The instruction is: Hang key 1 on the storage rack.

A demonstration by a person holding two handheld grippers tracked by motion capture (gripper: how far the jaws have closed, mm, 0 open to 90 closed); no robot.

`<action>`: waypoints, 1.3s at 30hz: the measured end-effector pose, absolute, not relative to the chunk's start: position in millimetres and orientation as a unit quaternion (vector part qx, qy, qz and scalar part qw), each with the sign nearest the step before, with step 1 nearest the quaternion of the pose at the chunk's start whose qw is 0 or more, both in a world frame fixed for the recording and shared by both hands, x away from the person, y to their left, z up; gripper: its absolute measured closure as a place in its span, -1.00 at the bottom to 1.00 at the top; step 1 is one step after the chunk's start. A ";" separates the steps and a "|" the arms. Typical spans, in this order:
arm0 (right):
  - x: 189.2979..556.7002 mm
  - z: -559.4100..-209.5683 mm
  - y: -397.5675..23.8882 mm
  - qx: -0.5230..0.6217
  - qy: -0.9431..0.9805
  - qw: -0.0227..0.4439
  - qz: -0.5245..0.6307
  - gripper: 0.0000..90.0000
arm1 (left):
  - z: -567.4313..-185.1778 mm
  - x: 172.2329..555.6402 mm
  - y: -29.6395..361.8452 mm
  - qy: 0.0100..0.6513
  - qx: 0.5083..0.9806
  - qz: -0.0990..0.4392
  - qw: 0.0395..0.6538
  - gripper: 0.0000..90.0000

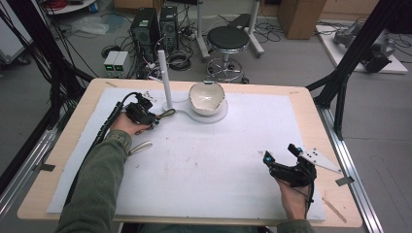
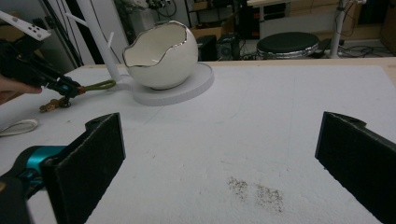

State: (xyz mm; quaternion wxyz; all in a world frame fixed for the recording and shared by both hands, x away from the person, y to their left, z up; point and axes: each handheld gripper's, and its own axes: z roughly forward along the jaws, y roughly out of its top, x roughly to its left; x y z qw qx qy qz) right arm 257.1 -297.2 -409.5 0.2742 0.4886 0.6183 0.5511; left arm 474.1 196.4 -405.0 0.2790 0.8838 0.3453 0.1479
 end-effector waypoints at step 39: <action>259.4 -409.9 -295.3 0.489 0.620 0.265 0.553 -0.99 | -316.7 441.0 237.7 0.339 0.850 0.153 0.374 0.60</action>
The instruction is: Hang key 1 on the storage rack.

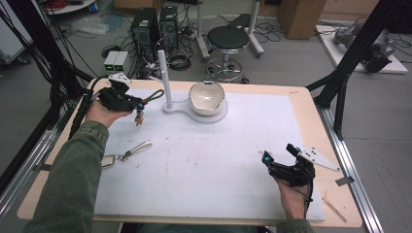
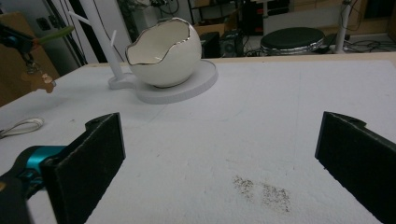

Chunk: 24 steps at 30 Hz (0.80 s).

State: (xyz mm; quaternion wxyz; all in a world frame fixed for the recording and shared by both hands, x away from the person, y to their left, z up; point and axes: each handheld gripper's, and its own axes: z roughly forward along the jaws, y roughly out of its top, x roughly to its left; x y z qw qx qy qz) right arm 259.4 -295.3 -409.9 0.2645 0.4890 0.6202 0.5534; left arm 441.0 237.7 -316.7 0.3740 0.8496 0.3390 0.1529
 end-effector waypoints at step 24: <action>258.8 -409.6 -295.2 0.490 0.620 0.264 0.553 -0.99 | -259.5 431.1 236.4 0.308 0.853 0.181 0.380 0.60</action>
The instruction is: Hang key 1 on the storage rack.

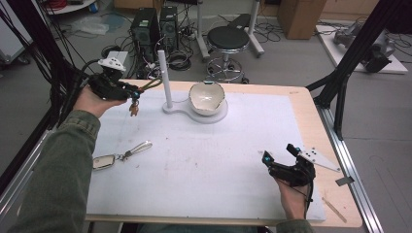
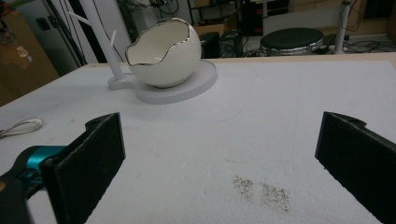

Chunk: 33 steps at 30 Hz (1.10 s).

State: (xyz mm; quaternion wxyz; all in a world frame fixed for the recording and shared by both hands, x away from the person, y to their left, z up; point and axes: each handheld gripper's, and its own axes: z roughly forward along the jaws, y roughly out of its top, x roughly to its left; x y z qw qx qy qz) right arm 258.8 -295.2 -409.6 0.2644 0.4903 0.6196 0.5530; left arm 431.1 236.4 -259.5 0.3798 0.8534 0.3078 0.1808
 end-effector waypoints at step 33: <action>255.2 -408.0 -297.0 0.491 0.611 0.281 0.554 -0.99 | -240.1 451.5 208.4 0.323 0.856 0.213 0.342 0.60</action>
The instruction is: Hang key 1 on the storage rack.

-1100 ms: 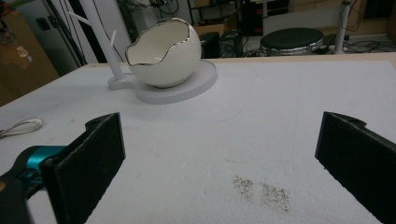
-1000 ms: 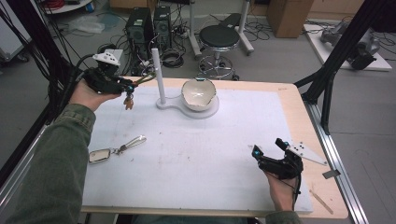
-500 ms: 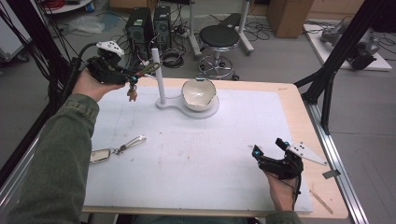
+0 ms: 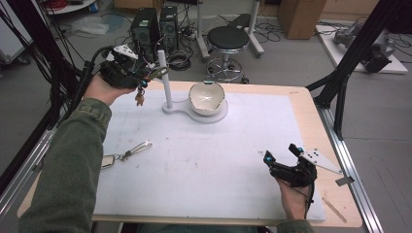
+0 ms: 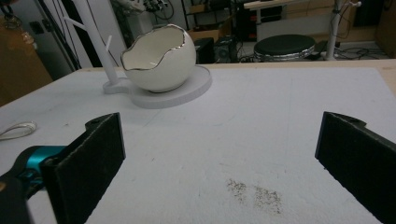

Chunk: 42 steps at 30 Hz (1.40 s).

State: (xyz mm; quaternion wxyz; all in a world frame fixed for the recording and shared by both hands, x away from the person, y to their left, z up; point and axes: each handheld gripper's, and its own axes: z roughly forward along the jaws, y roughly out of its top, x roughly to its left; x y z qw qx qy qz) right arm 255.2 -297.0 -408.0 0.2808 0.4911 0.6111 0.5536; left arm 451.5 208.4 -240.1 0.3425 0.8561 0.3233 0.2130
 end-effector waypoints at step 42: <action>254.4 -408.9 -298.4 0.496 0.611 0.278 0.551 -0.99 | -292.9 479.1 192.5 0.348 0.849 0.223 0.329 0.57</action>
